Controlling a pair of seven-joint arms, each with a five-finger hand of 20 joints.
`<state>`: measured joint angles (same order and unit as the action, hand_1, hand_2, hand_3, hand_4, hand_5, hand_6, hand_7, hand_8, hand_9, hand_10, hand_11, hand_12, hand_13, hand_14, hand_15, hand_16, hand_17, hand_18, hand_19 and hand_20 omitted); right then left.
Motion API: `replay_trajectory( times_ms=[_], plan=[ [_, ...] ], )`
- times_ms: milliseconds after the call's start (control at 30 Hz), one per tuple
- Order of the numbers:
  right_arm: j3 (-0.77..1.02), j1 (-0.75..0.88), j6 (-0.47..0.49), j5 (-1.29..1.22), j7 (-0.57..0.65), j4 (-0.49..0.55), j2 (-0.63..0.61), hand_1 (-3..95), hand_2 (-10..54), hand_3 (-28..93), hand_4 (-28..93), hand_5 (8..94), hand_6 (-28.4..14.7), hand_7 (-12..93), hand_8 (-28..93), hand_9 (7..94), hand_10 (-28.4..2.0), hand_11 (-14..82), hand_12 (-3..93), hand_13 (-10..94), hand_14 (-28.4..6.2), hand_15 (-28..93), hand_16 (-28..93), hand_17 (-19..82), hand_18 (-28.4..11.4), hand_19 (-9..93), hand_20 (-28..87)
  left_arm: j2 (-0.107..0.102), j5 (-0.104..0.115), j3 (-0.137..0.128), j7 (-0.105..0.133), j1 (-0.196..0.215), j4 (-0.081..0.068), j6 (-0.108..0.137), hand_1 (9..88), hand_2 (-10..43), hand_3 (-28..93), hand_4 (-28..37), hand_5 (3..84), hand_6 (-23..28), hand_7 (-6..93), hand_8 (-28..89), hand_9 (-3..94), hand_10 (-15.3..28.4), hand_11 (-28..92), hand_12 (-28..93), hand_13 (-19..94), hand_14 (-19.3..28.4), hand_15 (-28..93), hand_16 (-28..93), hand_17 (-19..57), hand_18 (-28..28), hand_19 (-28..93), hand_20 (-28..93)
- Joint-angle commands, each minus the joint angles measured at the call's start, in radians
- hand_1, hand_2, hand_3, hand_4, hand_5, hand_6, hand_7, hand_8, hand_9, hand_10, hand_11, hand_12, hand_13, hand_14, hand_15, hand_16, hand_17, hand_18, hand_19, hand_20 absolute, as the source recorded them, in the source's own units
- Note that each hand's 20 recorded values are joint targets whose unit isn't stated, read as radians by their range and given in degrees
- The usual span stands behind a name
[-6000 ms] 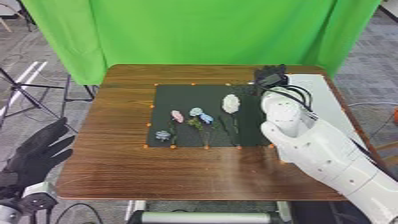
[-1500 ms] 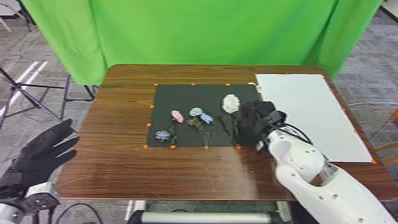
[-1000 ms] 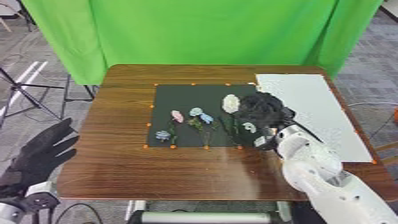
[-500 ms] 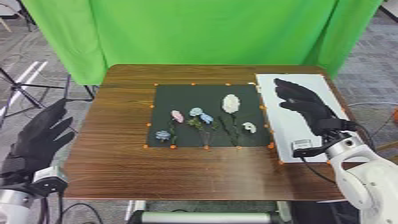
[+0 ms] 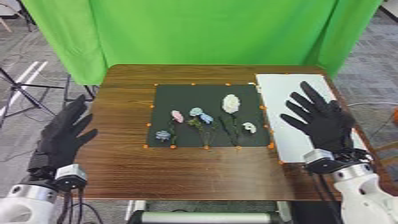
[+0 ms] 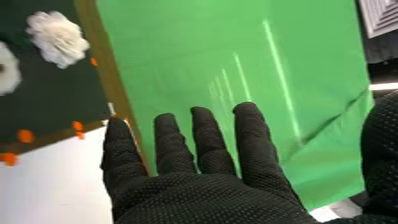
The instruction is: Arrange flowers
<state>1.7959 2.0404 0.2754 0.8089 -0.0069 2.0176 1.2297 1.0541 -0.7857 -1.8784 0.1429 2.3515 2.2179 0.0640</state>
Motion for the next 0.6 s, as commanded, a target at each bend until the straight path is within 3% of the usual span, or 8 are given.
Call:
replay_trajectory(
  times_ms=[33,167,300,433,567,600],
  plan=[
    [-0.024,-0.037,0.019,0.084,0.021,-0.004,0.018,9.5,-2.3,78,-25,25.1,-3.4,6,-6,24.0,-12.3,-1.0,22.2,16,-13.0,-7,34,-5,-20.6,26,15,0.025,0.002,-0.001,-0.014,-0.035,-0.002,-0.041,19.9,-5.2,68,-28.3,18.3,0.2,16.9,-9,13.9,7.2,3,23,9,11.4,6,10,-16.4,21.7,34,5],
    [-0.034,-0.045,0.004,0.093,0.012,0.001,0.006,9.5,-1.8,78,-25,25.4,-3.7,6,-6,24.6,-12.7,-0.8,22.5,16,-13.1,-7,34,-5,-20.5,26,15,0.031,0.0,0.003,-0.042,-0.062,-0.015,-0.065,20.0,-5.2,65,-28.3,18.1,0.2,16.1,-9,13.7,7.3,1,22,9,11.9,4,9,-16.7,22.0,33,5],
    [-0.039,-0.046,0.001,0.107,0.008,0.0,0.012,9.3,-1.3,78,-25,25.5,-3.7,6,-6,24.7,-12.7,-0.9,22.5,16,-12.5,-7,34,-6,-19.4,26,15,0.051,-0.014,-0.002,-0.055,-0.078,-0.02,-0.08,20.6,-4.7,61,-28.3,17.8,0.2,15.0,-8,13.5,7.3,-1,23,8,11.9,2,10,-17.3,22.1,33,5],
    [-0.045,-0.03,-0.008,0.112,0.019,0.009,0.02,9.4,-0.9,77,-25,25.5,-3.7,6,-6,24.4,-12.6,-1.1,22.4,15,-12.0,-7,35,-7,-18.9,26,15,0.063,-0.008,-0.002,-0.073,-0.07,-0.02,-0.079,19.0,-5.6,64,-28.3,17.7,0.2,14.7,-8,13.4,7.3,-1,24,8,11.9,1,11,-17.5,22.1,33,5],
    [-0.057,-0.041,-0.029,0.108,0.009,0.011,0.008,9.5,-0.9,78,-24,25.5,-3.7,6,-6,24.1,-12.6,-1.1,22.6,15,-11.8,-7,36,-7,-18.7,26,15,0.066,-0.021,-0.006,-0.063,-0.073,-0.017,-0.072,19.4,-5.4,65,-28.3,17.7,0.3,14.8,-8,13.2,7.4,-1,24,8,11.5,1,11,-17.8,21.8,33,5],
    [-0.062,-0.049,-0.034,0.108,0.007,0.008,0.007,9.6,-0.9,78,-24,25.5,-3.7,6,-6,24.2,-12.6,-1.1,22.6,16,-11.7,-7,36,-7,-18.7,26,15,0.069,-0.016,-0.006,-0.066,-0.074,-0.016,-0.069,19.3,-5.4,65,-28.3,17.7,0.4,14.7,-8,13.2,7.4,-1,25,8,11.4,1,12,-17.9,21.7,33,5]
  ],
)
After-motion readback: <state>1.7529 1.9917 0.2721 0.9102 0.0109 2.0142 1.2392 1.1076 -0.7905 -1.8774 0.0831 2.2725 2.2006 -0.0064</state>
